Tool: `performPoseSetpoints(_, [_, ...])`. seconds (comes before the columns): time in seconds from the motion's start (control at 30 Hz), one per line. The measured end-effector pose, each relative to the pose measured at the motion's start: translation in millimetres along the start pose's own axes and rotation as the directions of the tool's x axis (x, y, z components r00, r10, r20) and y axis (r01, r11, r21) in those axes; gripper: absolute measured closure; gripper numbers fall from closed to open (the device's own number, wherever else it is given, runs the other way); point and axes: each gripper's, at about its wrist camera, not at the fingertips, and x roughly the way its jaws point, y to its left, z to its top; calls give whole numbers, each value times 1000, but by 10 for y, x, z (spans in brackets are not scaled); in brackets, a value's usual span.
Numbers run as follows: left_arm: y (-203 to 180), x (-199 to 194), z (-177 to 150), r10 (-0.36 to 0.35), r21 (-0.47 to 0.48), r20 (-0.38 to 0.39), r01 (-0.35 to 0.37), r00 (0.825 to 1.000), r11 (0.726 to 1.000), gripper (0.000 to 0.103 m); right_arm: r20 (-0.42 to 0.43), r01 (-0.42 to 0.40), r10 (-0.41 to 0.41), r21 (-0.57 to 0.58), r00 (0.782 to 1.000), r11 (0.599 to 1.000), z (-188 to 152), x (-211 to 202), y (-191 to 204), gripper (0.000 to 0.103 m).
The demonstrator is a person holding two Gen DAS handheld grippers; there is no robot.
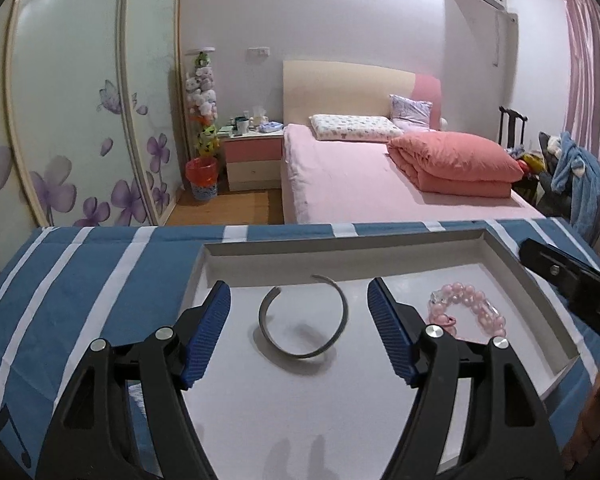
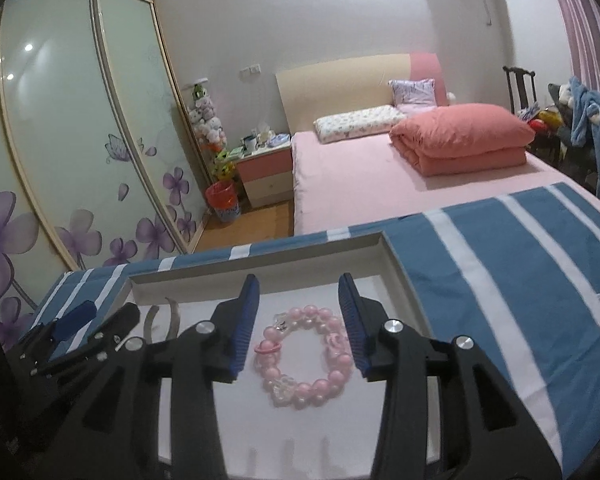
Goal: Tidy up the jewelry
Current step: 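Carry both held bracelets into the grey tray and open both grippers, then move both grippers back over the remaining jewelry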
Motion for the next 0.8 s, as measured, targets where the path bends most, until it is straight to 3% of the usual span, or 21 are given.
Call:
performPoseSetpoints(0.37, [326,-546,-97,39,-44,34,-37,999,998,32,32,-12,13,-35,999,999,-131,-629,44,62])
performPoseSetpoints(0.6, [519,-1051,-487,17,-39,21,-17,1000,999,32,-64,-16,12,-63,998,998,-535,-977,-26,62])
performPoseSetpoints(0.8, [620,-1236,-775,-3,-34,-27,3,1000,999,30,-222,-15,-10,-110,975,994,-979,-1004,-17,63])
